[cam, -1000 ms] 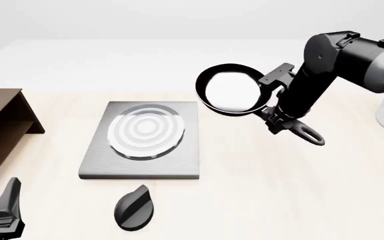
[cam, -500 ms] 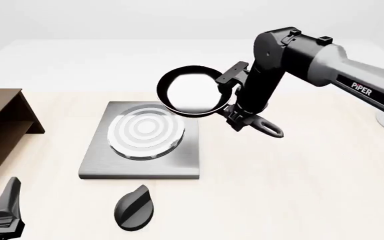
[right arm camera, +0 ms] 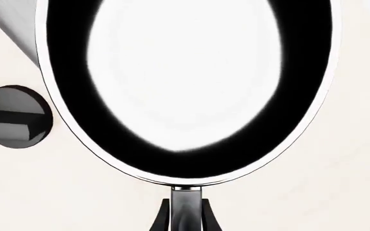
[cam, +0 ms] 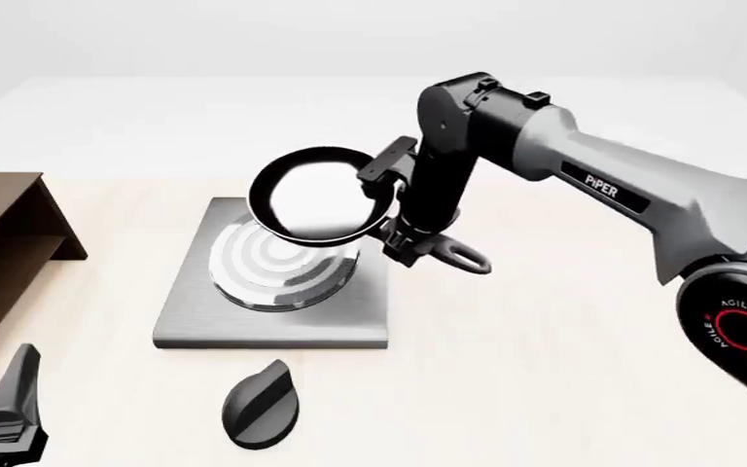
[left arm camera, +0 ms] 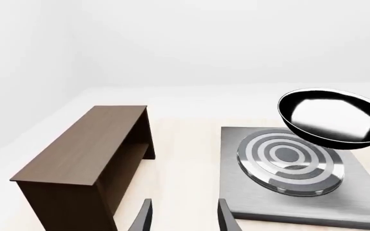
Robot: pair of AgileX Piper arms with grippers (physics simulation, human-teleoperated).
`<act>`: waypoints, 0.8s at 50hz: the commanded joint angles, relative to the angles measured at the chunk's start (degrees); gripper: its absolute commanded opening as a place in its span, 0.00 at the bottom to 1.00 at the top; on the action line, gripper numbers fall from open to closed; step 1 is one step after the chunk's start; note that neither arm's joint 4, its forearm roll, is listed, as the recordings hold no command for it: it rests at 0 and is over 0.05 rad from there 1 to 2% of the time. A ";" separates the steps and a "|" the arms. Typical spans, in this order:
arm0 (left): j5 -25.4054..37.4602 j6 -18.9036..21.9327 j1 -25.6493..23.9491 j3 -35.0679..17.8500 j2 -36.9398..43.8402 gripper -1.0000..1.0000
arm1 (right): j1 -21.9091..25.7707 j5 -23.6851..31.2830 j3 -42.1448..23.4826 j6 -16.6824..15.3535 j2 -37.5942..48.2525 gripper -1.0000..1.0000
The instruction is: Turn on the stove and put the frying pan on it.
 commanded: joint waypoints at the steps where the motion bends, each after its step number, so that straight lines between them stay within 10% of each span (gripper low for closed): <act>1: 0.06 -0.08 0.08 0.00 0.00 1.00 | 2.95 -0.22 -4.22 1.38 2.84 0.00; 40: 0.23 -0.54 0.50 0.00 0.00 1.00 | 5.13 -3.28 -4.21 2.25 8.93 0.00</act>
